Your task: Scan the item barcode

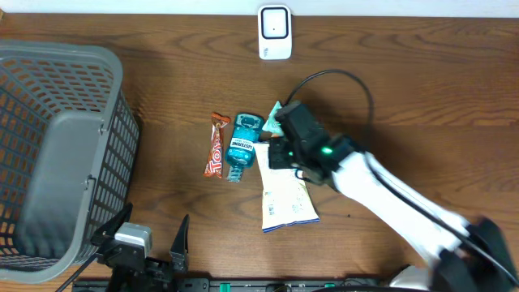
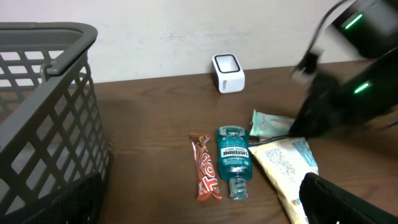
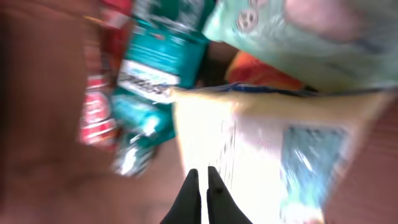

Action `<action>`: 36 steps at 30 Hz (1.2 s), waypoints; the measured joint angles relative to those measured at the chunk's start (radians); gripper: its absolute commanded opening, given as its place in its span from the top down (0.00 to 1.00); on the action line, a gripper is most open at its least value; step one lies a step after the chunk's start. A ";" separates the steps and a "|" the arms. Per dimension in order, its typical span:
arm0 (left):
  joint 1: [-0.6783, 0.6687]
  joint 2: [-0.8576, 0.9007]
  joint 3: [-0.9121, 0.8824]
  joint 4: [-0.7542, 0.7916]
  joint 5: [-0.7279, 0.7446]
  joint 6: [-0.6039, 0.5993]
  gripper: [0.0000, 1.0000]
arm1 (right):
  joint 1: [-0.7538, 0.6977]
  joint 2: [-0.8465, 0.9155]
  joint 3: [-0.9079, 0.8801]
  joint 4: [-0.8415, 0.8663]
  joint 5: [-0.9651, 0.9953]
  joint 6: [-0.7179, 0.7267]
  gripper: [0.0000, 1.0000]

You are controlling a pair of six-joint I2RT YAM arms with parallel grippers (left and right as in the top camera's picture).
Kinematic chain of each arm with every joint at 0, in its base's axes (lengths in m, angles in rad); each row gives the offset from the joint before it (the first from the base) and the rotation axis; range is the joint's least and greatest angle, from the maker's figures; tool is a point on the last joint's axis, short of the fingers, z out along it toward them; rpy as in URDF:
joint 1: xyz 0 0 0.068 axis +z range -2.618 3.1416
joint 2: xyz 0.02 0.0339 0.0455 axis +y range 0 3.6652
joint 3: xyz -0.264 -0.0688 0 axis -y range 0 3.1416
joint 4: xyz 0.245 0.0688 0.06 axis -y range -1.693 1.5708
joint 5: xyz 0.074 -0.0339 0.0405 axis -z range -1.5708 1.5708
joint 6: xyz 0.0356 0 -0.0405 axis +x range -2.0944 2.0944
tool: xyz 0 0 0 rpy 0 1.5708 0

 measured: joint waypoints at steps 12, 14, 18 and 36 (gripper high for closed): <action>0.000 0.000 0.000 0.000 0.000 0.000 0.00 | 0.062 0.124 -0.004 -0.120 -0.003 -0.009 0.99; 0.000 0.000 0.000 0.000 0.000 0.000 0.00 | 0.058 0.202 -0.007 -0.127 -0.006 -0.007 0.99; 0.000 0.000 0.000 0.000 0.000 0.000 0.00 | 0.038 0.235 0.002 -0.132 -0.040 -0.015 0.99; 0.000 0.000 0.000 -0.001 0.000 0.000 0.00 | -0.103 -0.077 0.046 -0.378 -0.103 -0.186 0.05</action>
